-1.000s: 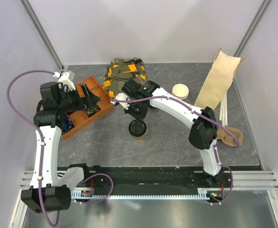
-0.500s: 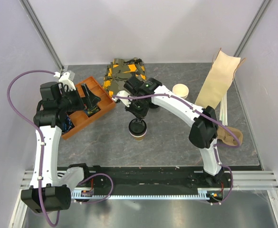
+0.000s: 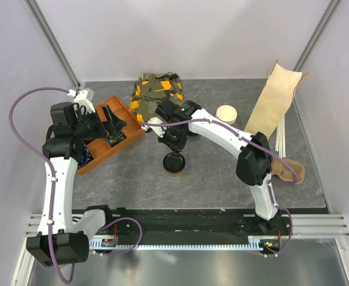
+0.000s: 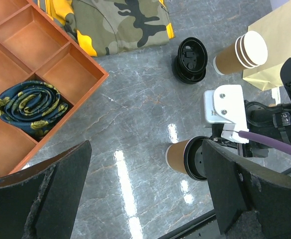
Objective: Pack the takeout coffee
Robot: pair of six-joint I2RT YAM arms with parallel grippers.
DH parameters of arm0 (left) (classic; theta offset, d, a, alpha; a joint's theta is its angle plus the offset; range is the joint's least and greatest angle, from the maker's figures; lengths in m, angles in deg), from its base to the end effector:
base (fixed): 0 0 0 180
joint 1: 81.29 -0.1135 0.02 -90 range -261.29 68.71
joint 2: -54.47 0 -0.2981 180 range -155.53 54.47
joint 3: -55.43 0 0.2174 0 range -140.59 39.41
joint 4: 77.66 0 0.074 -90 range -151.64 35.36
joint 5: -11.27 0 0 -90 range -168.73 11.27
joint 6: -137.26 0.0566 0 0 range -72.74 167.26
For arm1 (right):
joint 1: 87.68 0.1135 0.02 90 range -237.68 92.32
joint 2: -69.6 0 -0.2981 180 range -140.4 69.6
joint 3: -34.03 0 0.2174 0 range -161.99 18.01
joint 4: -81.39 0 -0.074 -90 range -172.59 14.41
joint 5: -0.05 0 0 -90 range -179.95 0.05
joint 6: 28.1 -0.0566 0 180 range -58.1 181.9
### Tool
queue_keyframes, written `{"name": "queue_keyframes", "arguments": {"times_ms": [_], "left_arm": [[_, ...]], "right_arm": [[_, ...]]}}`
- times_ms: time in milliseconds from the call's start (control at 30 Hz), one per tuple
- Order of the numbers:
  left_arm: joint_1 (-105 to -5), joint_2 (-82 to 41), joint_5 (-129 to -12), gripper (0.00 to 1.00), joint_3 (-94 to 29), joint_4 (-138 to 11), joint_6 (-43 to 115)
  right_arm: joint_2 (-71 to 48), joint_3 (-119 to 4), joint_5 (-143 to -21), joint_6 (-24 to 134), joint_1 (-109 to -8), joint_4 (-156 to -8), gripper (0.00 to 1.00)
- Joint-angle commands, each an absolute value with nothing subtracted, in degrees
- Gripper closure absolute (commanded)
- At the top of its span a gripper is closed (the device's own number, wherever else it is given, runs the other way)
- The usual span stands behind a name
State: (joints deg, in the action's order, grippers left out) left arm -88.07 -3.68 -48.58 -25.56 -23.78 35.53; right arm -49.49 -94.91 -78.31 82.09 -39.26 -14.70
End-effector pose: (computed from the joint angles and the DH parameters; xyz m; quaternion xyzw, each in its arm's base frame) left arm 0.1706 -0.0084 0.3877 -0.0089 0.8502 -0.2467 0.4650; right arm 0.2667 0.3178 0.2867 -0.5669 0.8059 0.1310 0.1093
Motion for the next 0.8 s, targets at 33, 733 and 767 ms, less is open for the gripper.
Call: {"name": "queue_keyframes", "arguments": {"times_ms": [33, 733, 767], "left_arm": [[-88.3, -3.6, -47.5, 0.00, -26.8, -26.0, 34.4], [-88.3, -2.1, -47.1, 0.00, -24.3, -28.2, 34.4], [-88.3, -2.0, -47.1, 0.00, -24.1, -28.5, 34.4]], "right_arm": [[-49.7, -93.9, -80.7, 82.4, -39.3, -15.8, 1.00], [-50.0, -95.3, -82.5, 82.6, -42.8, -17.0, 1.00], [-49.8, -95.5, -82.1, 82.4, -42.8, -16.7, 1.00]]}}
